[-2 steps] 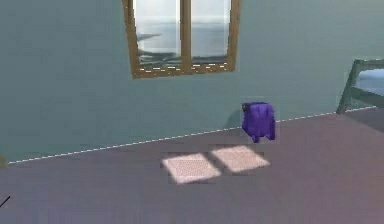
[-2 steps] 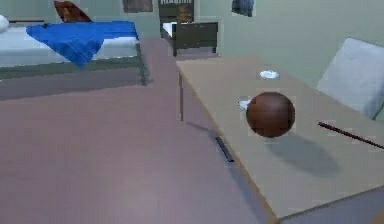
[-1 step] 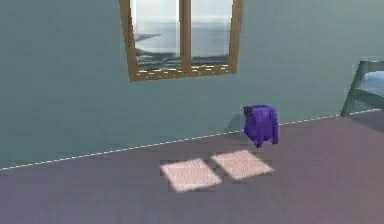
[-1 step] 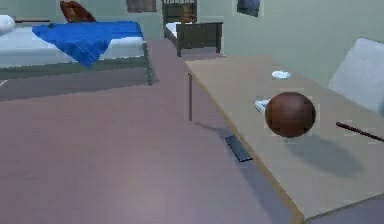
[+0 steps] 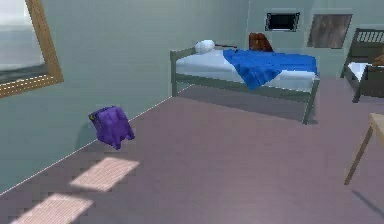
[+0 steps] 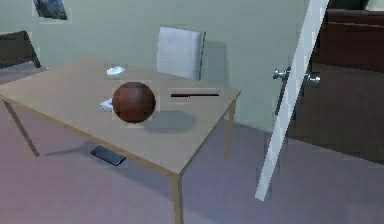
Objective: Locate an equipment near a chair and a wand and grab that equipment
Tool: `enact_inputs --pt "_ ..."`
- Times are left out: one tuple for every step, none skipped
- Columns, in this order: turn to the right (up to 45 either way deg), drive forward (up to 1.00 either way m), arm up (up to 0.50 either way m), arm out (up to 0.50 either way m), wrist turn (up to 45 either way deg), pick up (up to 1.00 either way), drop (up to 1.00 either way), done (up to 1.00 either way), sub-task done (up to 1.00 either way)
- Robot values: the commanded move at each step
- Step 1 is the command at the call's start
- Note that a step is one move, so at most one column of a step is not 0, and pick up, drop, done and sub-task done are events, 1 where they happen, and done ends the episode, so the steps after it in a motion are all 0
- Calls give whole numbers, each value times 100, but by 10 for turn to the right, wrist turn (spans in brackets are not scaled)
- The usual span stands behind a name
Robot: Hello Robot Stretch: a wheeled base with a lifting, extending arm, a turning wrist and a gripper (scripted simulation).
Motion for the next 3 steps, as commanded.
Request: enact_inputs --pt "270 0 0 0 0 0 0 0 0" --pt "0 10 0 0 0 0 0 0 0" --pt "30 0 0 0 0 0 0 0 0"
